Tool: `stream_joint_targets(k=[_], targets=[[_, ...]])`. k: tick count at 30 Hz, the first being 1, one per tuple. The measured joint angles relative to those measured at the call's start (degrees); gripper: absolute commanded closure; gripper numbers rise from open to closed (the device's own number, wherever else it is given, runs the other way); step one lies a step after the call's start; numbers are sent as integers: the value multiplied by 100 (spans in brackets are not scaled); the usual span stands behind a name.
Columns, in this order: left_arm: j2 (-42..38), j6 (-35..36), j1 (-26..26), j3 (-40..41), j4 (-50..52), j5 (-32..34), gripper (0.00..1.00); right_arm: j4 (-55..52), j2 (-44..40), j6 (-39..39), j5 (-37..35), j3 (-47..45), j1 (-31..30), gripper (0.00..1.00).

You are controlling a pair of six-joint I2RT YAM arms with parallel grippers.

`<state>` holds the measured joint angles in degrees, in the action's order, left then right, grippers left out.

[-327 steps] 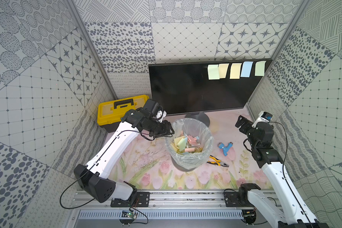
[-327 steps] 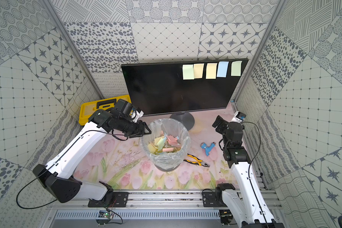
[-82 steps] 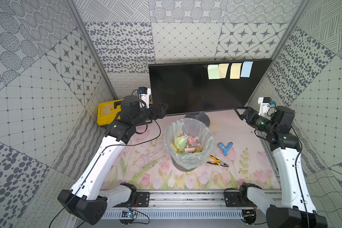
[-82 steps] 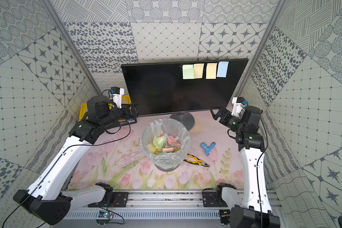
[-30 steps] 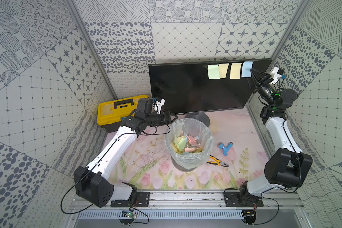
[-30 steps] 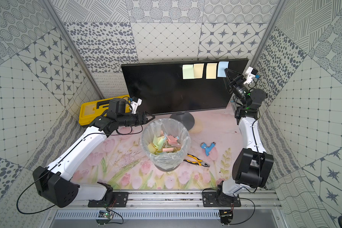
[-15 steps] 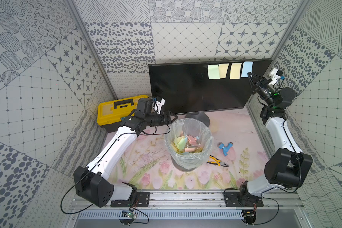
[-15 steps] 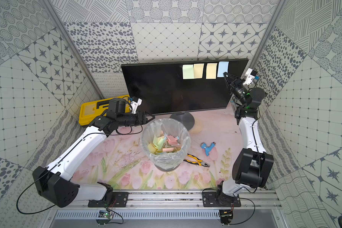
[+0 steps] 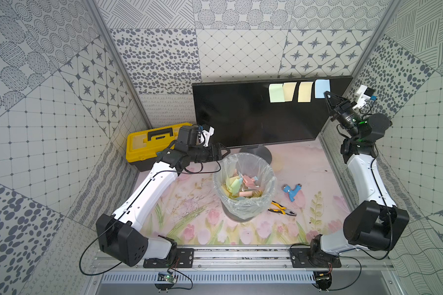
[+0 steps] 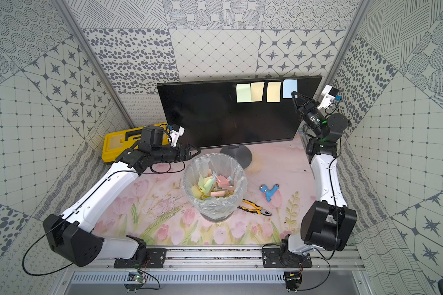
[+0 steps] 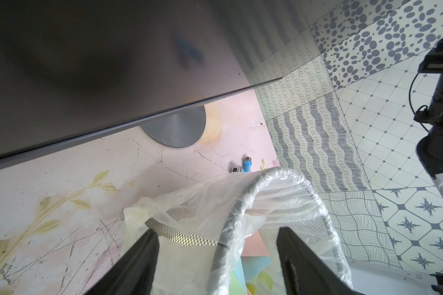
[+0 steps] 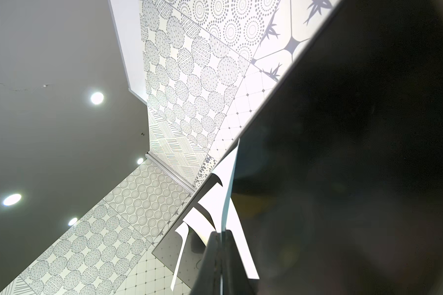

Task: Remove the sticky note from the monitor
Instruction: Tear off the sticky note from the monitor, then place the sticky note in the trash bin.

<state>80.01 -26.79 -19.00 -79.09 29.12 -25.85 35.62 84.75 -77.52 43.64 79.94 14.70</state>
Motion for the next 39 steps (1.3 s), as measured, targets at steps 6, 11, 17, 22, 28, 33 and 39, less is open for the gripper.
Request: stream_joint_targets(k=[6,11,17,22,28,33,39], targets=[[7,22,0,-11,15,-4,21,-332,-155,278,-9,0,0,100],[-20,109,0,-11,92,0,18,-848,-483,748,-61,0,0,100],[-142,195,0,-28,243,-7,15,-1646,-1016,1488,-188,63,0,100],[-223,328,0,-201,472,-61,16,-2166,-1377,2083,-118,170,-17,100],[-221,638,0,-490,986,-155,21,-3405,-1668,3254,-35,667,-525,100],[-232,859,0,-573,1379,-245,24,-4540,-1770,4242,-61,1228,-1322,100],[-308,1045,0,-533,1720,-238,36,-5608,-1849,5136,-85,1414,-2070,100]])
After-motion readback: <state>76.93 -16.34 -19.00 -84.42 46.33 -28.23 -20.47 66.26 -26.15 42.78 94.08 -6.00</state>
